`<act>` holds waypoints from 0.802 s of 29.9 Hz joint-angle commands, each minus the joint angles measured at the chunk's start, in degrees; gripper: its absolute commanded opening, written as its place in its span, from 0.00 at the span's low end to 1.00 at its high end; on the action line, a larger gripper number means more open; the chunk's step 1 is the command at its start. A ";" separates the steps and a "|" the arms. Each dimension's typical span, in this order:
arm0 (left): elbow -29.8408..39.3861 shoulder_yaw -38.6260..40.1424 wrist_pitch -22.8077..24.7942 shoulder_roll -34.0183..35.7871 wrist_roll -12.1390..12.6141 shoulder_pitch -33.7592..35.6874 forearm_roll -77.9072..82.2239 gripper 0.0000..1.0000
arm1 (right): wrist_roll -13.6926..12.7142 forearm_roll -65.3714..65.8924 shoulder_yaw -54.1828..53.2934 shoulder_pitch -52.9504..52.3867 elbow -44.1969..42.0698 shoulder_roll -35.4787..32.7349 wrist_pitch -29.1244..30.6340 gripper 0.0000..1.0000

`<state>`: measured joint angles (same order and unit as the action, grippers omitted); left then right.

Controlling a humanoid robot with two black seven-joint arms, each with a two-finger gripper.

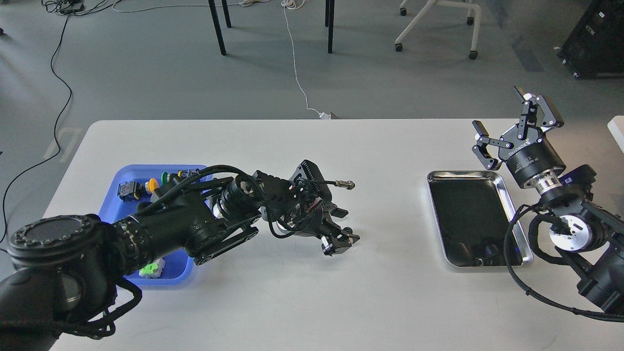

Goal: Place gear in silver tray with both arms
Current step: 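Carry the black gear with the left gripper toward the table center, then release the gear on the table and lift the left gripper away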

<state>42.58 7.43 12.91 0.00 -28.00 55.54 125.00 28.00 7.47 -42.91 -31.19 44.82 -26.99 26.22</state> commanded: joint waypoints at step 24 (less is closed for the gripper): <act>20.96 34.29 -0.51 24.25 0.00 -25.02 -74.29 0.98 | 0.00 22.65 20.48 -14.67 10.54 -11.24 1.78 0.99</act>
<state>61.77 35.21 12.58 23.62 -27.99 37.27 51.79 28.00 22.49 -28.20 -40.80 52.33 -36.85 28.00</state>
